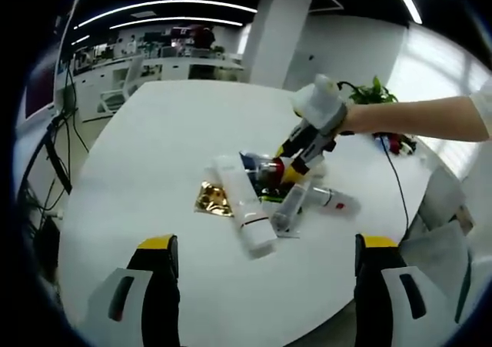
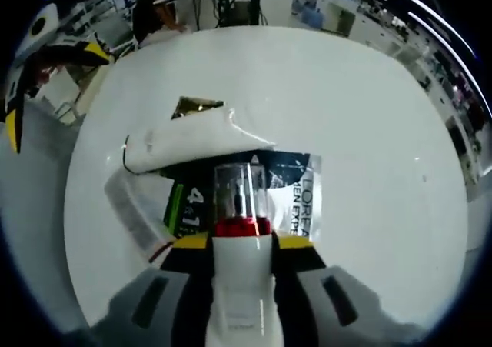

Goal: Arrange the skincare products in the storage area until every visible bottle or jar stands upright without overlapping.

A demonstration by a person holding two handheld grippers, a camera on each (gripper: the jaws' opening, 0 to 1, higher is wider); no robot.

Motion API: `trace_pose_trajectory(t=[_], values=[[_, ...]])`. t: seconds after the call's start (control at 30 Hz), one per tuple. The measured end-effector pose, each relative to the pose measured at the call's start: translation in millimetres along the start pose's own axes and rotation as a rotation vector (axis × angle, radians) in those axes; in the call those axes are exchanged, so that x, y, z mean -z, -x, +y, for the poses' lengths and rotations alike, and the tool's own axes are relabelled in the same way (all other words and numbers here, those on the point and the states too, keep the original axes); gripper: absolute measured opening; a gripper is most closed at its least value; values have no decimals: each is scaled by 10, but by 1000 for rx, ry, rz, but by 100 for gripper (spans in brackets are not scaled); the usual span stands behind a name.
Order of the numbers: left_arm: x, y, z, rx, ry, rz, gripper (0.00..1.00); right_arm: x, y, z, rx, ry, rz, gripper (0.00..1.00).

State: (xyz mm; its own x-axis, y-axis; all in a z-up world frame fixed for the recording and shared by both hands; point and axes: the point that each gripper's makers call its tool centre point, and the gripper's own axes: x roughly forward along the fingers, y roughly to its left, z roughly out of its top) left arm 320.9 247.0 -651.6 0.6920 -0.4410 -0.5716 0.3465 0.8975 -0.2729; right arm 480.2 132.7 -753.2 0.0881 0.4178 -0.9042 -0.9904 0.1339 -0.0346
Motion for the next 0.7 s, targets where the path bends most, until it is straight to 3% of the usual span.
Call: trace_pose_trajectory(t=[0.33,0.7], values=[[-30,82,1,-9,-7,-12,92,53,123,0,33,-42,-25,29],[-65,123,-95,0,-30,-21,92,102,627,-41,178,-183,-186,29]])
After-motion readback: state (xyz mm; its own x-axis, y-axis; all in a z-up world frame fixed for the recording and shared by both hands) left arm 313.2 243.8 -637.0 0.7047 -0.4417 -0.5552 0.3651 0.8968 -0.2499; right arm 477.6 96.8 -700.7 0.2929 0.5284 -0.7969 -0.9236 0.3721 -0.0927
